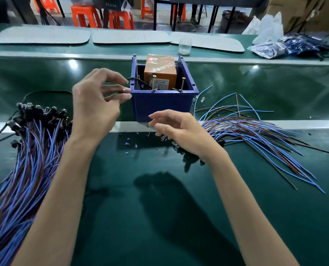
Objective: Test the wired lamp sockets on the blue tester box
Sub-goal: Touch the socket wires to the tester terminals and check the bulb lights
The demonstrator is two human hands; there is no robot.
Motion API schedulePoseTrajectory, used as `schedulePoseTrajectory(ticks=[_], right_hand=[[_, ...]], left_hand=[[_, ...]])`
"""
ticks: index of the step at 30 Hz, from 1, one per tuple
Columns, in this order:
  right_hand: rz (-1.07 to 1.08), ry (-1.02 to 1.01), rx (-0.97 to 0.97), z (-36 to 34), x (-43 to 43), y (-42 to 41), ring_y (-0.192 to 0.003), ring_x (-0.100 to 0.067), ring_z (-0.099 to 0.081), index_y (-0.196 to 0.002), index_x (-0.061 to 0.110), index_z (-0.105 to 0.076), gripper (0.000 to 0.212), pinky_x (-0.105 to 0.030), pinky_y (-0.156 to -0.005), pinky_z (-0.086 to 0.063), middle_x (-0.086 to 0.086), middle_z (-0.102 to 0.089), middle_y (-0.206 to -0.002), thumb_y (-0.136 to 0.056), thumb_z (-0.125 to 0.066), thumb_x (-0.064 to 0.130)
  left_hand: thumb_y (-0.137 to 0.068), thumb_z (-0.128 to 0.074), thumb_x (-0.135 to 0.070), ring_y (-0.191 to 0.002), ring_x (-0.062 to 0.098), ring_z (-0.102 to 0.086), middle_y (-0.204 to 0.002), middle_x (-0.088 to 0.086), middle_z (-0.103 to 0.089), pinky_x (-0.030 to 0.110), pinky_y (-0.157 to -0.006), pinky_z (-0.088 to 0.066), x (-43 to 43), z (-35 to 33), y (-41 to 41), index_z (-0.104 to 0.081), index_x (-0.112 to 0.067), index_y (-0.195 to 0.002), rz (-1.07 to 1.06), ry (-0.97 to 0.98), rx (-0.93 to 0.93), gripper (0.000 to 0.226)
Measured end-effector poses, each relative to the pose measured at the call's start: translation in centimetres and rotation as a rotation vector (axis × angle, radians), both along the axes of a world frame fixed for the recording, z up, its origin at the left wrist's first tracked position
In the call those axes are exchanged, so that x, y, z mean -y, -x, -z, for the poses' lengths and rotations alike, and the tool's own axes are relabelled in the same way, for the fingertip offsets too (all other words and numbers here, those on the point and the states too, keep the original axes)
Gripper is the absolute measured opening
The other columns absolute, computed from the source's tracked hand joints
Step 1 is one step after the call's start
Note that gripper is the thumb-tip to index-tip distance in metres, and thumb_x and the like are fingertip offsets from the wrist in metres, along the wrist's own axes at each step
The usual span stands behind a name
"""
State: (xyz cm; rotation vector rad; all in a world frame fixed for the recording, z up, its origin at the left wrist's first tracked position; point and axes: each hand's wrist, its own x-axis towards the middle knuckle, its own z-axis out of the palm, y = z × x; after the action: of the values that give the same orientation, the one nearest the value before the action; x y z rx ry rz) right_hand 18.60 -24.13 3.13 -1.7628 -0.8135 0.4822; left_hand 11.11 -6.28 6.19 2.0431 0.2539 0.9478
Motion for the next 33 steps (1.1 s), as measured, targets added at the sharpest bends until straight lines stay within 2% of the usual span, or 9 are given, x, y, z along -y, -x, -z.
schedulePoseTrajectory(ticks=[4, 8, 12, 16, 20, 23, 26, 28, 33], right_hand=[[-0.035, -0.055, -0.044, -0.1, -0.2, 0.1, -0.078, -0.007, -0.065, -0.11, 0.02, -0.063, 0.023, -0.015, -0.07, -0.047, -0.002, -0.07, -0.105, -0.093, -0.059, 0.005], [-0.086, -0.172, -0.093, -0.2, -0.1, 0.5, -0.068, -0.001, -0.061, -0.082, 0.021, -0.068, 0.024, -0.014, -0.064, -0.047, 0.007, -0.071, -0.072, -0.085, -0.062, -0.002], [-0.092, -0.267, -0.178, -0.1, 0.5, -0.1, -0.082, -0.027, -0.062, -0.094, -0.004, -0.068, 0.017, -0.053, -0.085, -0.049, -0.02, -0.069, -0.084, -0.081, -0.056, -0.005], [-0.195, -0.345, -0.35, -0.5, 1.3, -0.4, -0.076, -0.013, -0.068, -0.086, 0.006, -0.065, 0.015, -0.028, -0.075, -0.056, -0.002, -0.069, -0.078, -0.081, -0.053, -0.001], [-0.088, -0.22, -0.155, -0.8, 1.2, -0.4, -0.08, -0.014, -0.067, -0.102, -0.006, -0.062, 0.016, -0.033, -0.079, -0.056, -0.01, -0.068, -0.088, -0.096, -0.047, -0.006], [0.14, -0.384, -0.19, -1.4, 1.0, -0.6, -0.073, -0.013, -0.07, -0.096, -0.003, -0.063, 0.015, -0.024, -0.066, -0.056, -0.002, -0.071, -0.078, -0.097, -0.048, -0.002], [0.374, -0.584, -0.216, -1.8, 1.6, -1.4, -0.069, -0.011, -0.071, -0.087, 0.006, -0.061, 0.02, -0.022, -0.063, -0.055, 0.001, -0.073, -0.073, -0.101, -0.046, 0.011], [0.382, -0.67, -0.228, -2.1, 2.2, -1.9, -0.078, -0.017, -0.072, -0.085, 0.009, -0.06, 0.026, -0.025, -0.07, -0.056, -0.004, -0.075, -0.079, -0.103, -0.043, 0.017], [0.277, -0.751, -0.245, -2.9, 3.1, -1.9, -0.074, -0.019, -0.071, -0.082, 0.011, -0.056, 0.034, -0.034, -0.074, -0.057, -0.002, -0.07, -0.07, -0.105, -0.035, 0.024]], left_hand=[[-0.078, -0.073, 0.005, -0.083, 0.005, -0.072, -0.089, 0.001, -0.072, 0.017, -0.072, -0.054, 3.5, -0.3, -0.3, -0.061, -0.025, -0.085, 0.197, 0.189, 0.029, 0.033], [-0.078, -0.069, 0.01, -0.084, 0.01, -0.073, -0.077, -0.015, -0.071, 0.019, -0.07, -0.055, 7.0, -0.3, -0.5, -0.061, -0.016, -0.082, 0.4, 0.378, 0.063, 0.028], [-0.079, -0.068, 0.012, -0.088, 0.013, -0.072, -0.08, -0.015, -0.07, 0.022, -0.078, -0.055, 7.9, 0.0, -0.6, -0.06, -0.01, -0.085, 0.474, 0.403, 0.073, 0.024], [-0.078, -0.071, 0.011, -0.091, 0.016, -0.071, -0.092, -0.001, -0.067, 0.023, -0.079, -0.055, 7.8, 0.1, -0.6, -0.06, -0.003, -0.09, 0.412, 0.356, 0.127, 0.021], [-0.079, -0.072, 0.006, -0.103, 0.019, -0.065, -0.105, 0.012, -0.061, 0.029, -0.089, -0.054, 8.4, 0.3, -0.7, -0.062, -0.011, -0.089, 0.399, 0.309, 0.158, 0.022], [-0.088, -0.065, -0.01, -0.09, 0.013, -0.063, -0.096, 0.009, -0.062, 0.022, -0.074, -0.054, 9.0, 0.1, -0.5, -0.064, -0.012, -0.085, 0.414, 0.31, 0.193, 0.004], [-0.095, -0.053, -0.034, -0.069, 0.013, -0.065, -0.077, 0.002, -0.071, 0.018, -0.057, -0.051, 9.4, 0.1, -0.7, -0.067, -0.011, -0.075, 0.453, 0.544, -0.101, 0.034], [-0.098, -0.037, -0.05, -0.078, 0.016, -0.07, -0.088, 0.005, -0.075, 0.019, -0.062, -0.054, 9.3, 0.2, -1.3, -0.069, -0.008, -0.088, 0.439, 0.833, -0.316, 0.054], [-0.101, -0.028, -0.05, -0.09, 0.026, -0.068, -0.103, 0.017, -0.069, 0.034, -0.081, -0.054, 7.5, 0.5, -2.2, -0.053, -0.002, -0.107, 0.279, 1.629, 0.004, 0.055]])
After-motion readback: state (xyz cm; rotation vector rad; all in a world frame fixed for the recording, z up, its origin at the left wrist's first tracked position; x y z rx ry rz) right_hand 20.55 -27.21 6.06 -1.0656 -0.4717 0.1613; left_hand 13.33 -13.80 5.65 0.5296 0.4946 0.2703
